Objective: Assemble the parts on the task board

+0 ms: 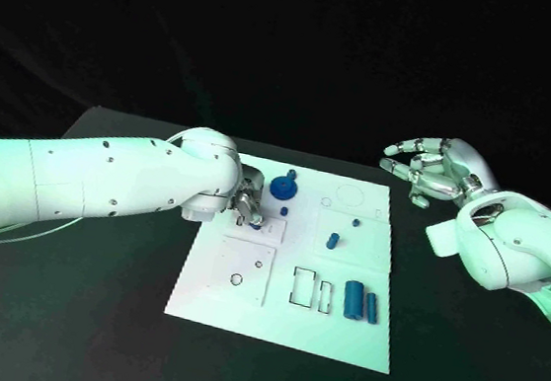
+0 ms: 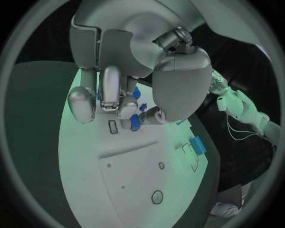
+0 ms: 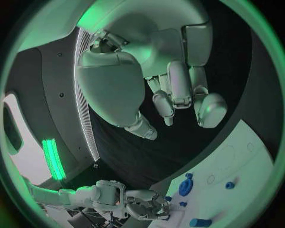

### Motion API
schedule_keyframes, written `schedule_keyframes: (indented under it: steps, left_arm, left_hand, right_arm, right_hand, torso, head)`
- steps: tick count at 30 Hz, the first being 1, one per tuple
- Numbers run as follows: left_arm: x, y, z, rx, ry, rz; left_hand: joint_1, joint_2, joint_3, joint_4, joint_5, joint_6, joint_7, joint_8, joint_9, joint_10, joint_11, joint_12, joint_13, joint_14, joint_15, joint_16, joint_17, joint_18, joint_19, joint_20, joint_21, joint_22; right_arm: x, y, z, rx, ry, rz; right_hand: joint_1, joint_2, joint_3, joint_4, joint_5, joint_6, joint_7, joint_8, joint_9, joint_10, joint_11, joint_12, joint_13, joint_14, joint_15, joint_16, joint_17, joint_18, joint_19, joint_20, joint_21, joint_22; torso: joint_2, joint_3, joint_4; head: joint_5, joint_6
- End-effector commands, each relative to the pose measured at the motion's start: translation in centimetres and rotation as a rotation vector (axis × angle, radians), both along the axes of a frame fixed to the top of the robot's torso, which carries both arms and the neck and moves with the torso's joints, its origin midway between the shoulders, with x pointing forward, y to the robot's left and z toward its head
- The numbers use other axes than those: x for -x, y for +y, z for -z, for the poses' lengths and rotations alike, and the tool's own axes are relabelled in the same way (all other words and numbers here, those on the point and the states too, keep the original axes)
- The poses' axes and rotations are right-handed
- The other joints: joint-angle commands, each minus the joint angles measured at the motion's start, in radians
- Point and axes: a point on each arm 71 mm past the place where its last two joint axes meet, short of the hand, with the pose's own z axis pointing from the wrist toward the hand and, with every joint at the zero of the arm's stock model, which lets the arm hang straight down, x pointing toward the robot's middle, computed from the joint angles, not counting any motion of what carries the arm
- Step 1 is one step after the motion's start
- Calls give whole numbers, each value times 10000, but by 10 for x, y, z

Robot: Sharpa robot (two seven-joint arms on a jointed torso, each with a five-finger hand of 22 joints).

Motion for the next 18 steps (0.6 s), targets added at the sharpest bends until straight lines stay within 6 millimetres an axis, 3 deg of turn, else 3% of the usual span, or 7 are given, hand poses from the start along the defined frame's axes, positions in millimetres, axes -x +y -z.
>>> schedule_keyframes:
  steps: [1, 18]
  left_arm:
    - [2, 1, 3, -305, 196, 176]
    - [1, 6, 5, 18, 491, -198]
  left_hand:
    - [9, 148, 1611, -1635, 69, 31, -55, 40, 17, 69, -27, 68, 4, 733, -84, 59, 1311, -82, 69, -5, 63, 13]
    - [5, 194, 1642, -1649, 86, 68, -77, 85, 37, 92, -46, 69, -10, 740, -93, 74, 1339, -88, 85, -11, 80, 48]
  right_arm:
    - [1, 1, 0, 12, 0, -197]
    - [1, 1, 1, 17, 11, -188]
  right_hand:
    - [-78, -72, -26, 76, 45, -41, -4, 73, 12, -62, -26, -17, -27, 412, -24, -60, 305, 59, -64, -12, -61, -21]
    - [-78, -72, -26, 76, 45, -41, -4, 73, 12, -62, -26, -17, -27, 412, -24, -60, 305, 59, -64, -12, -61, -21]
  torso:
    - [7, -3, -1]
    - [5, 1, -2]
  head:
    - [-1, 2]
    - [-2, -4]
